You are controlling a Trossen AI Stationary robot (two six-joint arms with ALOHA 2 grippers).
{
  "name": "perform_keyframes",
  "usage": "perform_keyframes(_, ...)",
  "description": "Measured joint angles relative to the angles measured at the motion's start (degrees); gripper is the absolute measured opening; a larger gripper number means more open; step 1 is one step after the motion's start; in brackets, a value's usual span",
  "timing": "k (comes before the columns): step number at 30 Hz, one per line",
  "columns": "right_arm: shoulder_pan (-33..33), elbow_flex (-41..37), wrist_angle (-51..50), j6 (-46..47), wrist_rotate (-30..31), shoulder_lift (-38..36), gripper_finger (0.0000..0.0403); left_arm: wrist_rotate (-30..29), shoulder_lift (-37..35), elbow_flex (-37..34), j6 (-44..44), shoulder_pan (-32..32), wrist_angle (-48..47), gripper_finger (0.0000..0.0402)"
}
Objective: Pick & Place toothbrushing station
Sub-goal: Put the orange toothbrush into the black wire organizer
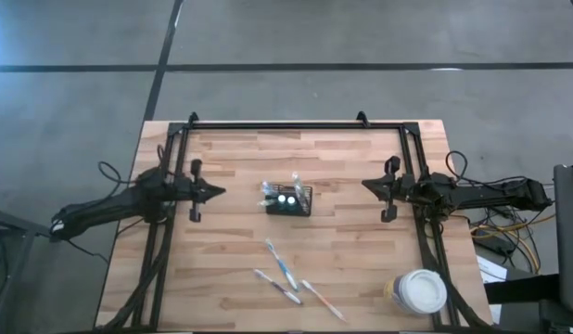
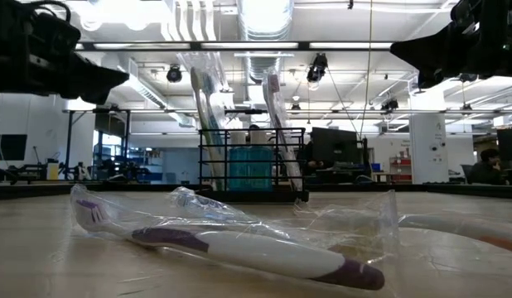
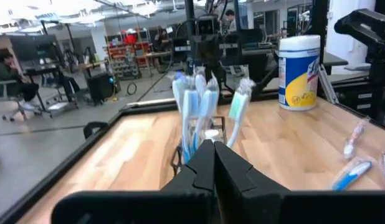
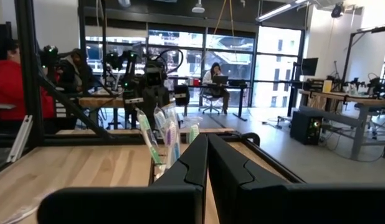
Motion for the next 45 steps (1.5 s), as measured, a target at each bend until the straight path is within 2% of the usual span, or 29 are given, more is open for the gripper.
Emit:
perform_keyframes(9, 0.0, 2.3, -0.1, 0.5, -0.1, 1.0, 0.0008, -0.2, -0.1, -1.2, -2.0, 0.0, -0.5, 0.0005)
perform_keyframes(15, 0.1, 11.3, -5.6, 0.2, -0.1, 8.0, 0.0008, 0.0, -0.2, -1.2, -1.8, 0.0, -0.4, 0.0006)
perform_keyframes(20, 2.0, 24.9, -18.9, 2.5, -0.1, 20.1, 0.0008, 1.5, -0.2, -1.2, -2.2, 0.0, -0.3, 0.0007)
perform_keyframes(28, 10.7, 45.8, -33.0, 8.9, 0.2, 43.8, 0.0008, 1.7, -0.2, -1.0, -2.9, 0.0, -0.4, 0.0007)
perform_keyframes(34, 16.4, 61.9, -41.8, 17.4, 8.4, 59.8, 0.0008, 1.8, -0.2, -0.8, -3.4, 0.0, -0.7, 0.0007)
perform_keyframes(41, 19.7, 82.8, -62.7, 25.9, 8.2, 77.2, 0.0008, 1.8, -0.2, -0.8, -3.5, 0.0, -0.6, 0.0007)
perform_keyframes(45, 20.3, 91.8, -68.6, 28.2, 4.6, 85.6, 0.0008, 1.8, -0.2, -0.8, -3.5, 0.0, -0.5, 0.0007)
